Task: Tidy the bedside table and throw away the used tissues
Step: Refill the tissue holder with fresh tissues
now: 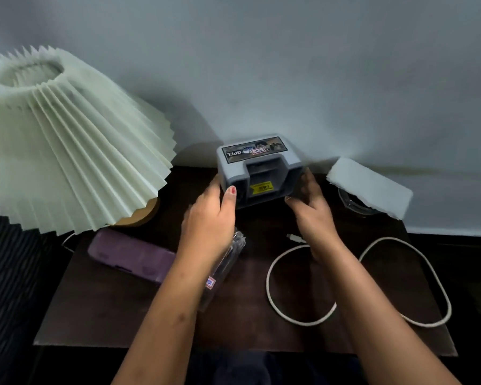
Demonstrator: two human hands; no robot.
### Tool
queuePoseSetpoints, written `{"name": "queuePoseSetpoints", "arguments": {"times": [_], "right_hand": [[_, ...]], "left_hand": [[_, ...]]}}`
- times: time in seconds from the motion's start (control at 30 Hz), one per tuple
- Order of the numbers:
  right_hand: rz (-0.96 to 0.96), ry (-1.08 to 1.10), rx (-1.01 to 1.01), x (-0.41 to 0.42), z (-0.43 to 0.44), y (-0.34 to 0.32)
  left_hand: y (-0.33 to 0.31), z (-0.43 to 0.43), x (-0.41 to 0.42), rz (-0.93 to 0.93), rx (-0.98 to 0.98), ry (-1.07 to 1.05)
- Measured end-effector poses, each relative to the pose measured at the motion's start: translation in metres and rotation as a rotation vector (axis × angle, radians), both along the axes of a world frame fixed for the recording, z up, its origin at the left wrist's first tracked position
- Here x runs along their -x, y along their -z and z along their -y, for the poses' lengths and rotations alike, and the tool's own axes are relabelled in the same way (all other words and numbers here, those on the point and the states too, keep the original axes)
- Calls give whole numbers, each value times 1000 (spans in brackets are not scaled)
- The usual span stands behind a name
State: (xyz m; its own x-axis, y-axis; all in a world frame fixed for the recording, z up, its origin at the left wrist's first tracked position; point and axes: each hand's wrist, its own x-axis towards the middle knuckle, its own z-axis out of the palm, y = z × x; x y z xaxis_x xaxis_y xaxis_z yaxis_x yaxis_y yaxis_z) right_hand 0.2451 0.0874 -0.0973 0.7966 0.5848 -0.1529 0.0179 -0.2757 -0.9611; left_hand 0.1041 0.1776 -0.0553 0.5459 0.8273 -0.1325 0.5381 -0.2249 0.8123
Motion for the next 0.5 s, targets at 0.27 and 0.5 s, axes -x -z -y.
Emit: {"name": "queuePoseSetpoints", "arguments": {"times": [0.27,0.5], "right_hand": [[3,18,12,-1,-6,4],[100,60,-43,6,-5,-6]], "left_hand": [[13,-4,-1,-133,-65,89],[6,-1,0,-130,-138,86]]}}
